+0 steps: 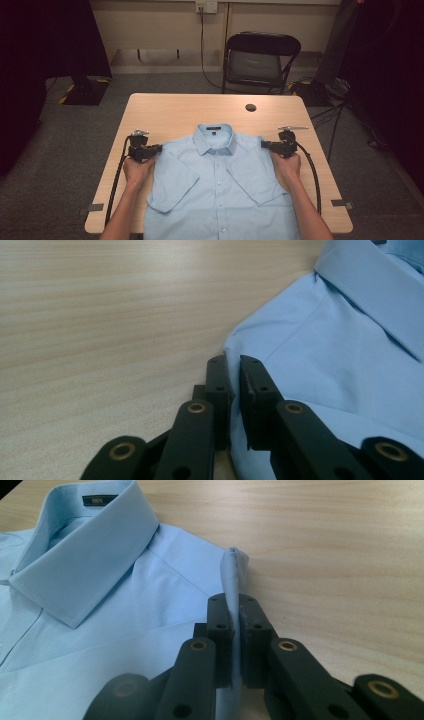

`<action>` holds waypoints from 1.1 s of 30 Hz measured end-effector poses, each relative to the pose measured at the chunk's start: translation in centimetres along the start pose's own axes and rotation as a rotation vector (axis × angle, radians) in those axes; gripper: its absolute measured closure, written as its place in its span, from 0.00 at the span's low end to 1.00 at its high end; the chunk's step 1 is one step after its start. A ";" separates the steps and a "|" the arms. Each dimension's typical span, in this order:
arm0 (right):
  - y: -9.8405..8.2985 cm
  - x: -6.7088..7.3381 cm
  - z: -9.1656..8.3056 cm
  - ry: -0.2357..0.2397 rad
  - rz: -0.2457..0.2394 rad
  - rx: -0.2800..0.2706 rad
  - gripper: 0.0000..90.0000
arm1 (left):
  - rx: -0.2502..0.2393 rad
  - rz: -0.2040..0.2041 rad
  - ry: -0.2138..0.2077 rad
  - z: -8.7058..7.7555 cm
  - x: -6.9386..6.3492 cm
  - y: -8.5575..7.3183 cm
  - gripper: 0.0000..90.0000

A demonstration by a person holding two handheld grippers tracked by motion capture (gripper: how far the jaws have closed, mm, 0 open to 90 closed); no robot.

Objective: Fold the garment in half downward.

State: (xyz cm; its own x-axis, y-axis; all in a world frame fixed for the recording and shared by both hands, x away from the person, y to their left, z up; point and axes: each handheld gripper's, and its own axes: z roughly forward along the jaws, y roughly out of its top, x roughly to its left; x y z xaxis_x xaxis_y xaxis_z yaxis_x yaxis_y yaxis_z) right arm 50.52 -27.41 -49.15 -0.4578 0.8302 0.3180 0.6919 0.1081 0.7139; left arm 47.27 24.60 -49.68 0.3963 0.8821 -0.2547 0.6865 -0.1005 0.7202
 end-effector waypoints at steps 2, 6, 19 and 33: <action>0.1 0.1 -0.2 0.003 -0.005 -0.007 0.96 | -0.002 0.001 0.002 0.0 -0.1 0.0 0.96; 0.3 0.2 -0.6 0.006 -0.010 -0.020 0.96 | -0.001 0.009 0.016 -0.1 -0.2 0.0 0.96; 0.8 1.2 -1.5 0.035 -0.039 -0.049 0.96 | -0.007 0.023 0.002 -1.4 0.0 -0.5 0.98; 2.2 2.2 -2.9 0.056 -0.062 -0.070 0.96 | -0.061 0.022 -0.020 -2.8 -0.7 -0.1 0.98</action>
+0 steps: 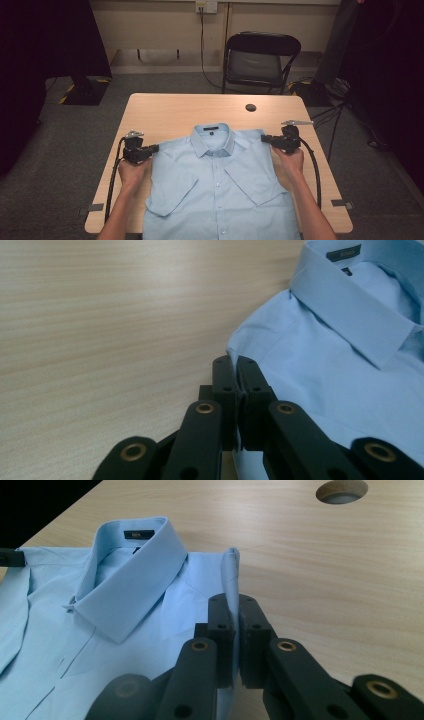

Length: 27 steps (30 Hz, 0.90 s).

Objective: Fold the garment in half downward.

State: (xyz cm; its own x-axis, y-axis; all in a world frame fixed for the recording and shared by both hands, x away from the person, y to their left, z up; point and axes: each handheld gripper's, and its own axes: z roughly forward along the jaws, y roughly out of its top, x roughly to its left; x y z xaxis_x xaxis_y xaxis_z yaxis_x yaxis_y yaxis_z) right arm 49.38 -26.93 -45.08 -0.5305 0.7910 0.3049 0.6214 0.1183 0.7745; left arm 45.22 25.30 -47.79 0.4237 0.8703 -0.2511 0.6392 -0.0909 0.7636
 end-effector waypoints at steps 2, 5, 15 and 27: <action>0.3 0.2 -0.2 0.005 -0.003 -0.005 0.96 | -0.007 0.007 -0.003 -0.3 -0.1 0.1 0.98; 0.7 0.4 -0.4 0.003 -0.013 -0.017 0.96 | -0.018 -0.002 -0.001 -0.7 0.0 0.3 0.98; 2.8 1.5 -1.0 0.025 -0.029 -0.050 0.96 | -0.106 -0.028 -0.013 -2.7 0.4 0.9 0.98; 4.7 2.0 -2.6 0.025 -0.052 -0.087 0.96 | -0.171 0.009 -0.040 -4.4 -0.7 4.2 0.98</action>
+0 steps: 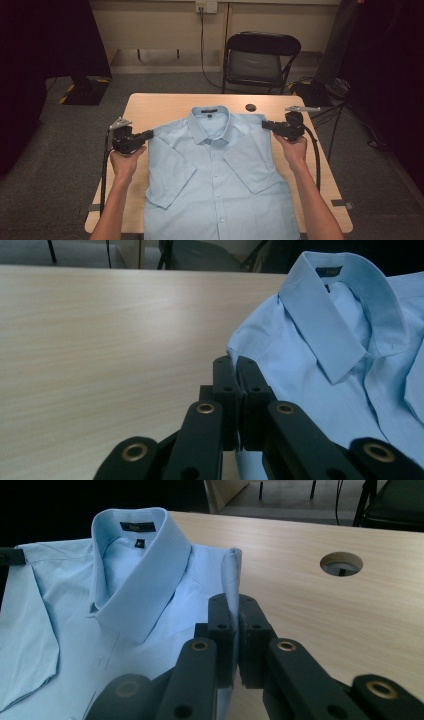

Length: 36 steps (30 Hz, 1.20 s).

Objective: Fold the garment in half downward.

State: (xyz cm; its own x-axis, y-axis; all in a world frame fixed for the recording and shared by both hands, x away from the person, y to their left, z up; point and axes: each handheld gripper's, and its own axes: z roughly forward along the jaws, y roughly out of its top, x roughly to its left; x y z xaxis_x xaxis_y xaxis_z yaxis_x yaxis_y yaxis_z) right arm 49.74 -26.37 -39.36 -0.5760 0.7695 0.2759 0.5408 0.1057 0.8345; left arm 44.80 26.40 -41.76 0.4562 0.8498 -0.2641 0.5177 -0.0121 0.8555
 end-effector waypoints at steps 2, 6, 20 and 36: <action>0.4 0.1 -0.4 -0.006 -0.009 -0.001 0.96 | -0.013 0.006 -0.007 -0.1 -0.3 0.6 0.99; 1.2 0.1 -1.2 -0.016 -0.024 -0.010 0.96 | -0.036 0.020 -0.011 -0.1 -1.0 1.7 0.98; 4.3 0.6 -3.5 -0.013 -0.070 -0.048 0.96 | -0.090 0.045 -0.038 -0.8 -1.9 5.6 0.98; 10.3 1.3 -5.1 0.008 -0.101 -0.094 0.96 | -0.168 0.054 -0.081 -1.1 -2.7 11.8 0.98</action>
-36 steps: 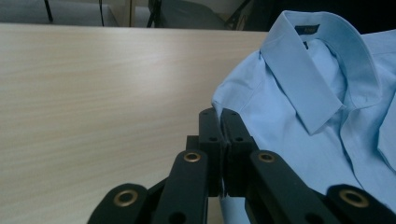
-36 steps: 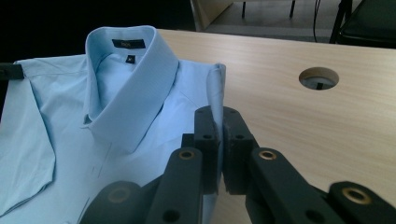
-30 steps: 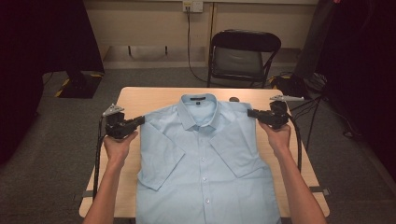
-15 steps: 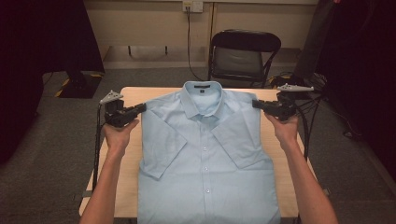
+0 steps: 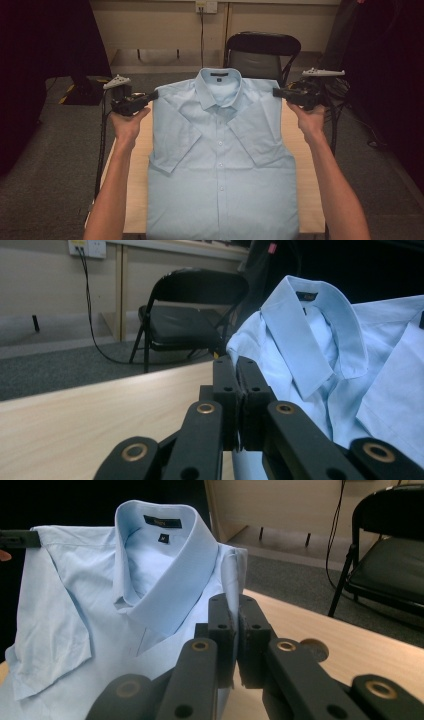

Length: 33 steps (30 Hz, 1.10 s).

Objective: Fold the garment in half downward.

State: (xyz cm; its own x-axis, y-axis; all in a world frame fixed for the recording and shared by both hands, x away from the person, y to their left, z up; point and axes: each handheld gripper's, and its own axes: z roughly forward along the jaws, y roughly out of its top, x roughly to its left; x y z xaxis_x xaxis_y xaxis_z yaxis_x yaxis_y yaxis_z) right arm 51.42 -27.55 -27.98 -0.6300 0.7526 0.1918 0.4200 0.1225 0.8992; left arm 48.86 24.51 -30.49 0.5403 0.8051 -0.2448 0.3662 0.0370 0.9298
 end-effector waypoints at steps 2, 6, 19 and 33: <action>0.8 -0.1 -0.1 0.002 0.003 -0.011 0.96 | -0.006 0.005 0.004 0.0 0.0 0.8 0.99; 2.3 -0.3 -0.3 -0.001 -0.005 -0.025 0.97 | -0.021 0.012 0.011 0.2 0.1 2.3 0.99; 7.0 -0.2 -0.8 -0.021 -0.042 -0.092 0.97 | -0.082 0.042 0.011 0.4 -0.9 8.8 0.99; 8.6 -0.7 -0.8 -0.068 -0.053 -0.098 0.97 | -0.086 0.026 0.033 0.3 -0.7 9.5 0.99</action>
State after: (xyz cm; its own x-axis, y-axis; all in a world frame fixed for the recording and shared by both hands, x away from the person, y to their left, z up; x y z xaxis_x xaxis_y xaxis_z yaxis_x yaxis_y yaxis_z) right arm 54.96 -27.54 -20.04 -0.6025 0.7892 0.1191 0.3198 0.1021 0.9420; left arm 52.20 24.11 -21.59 0.5231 0.8252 -0.2129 0.2854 0.0657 0.9562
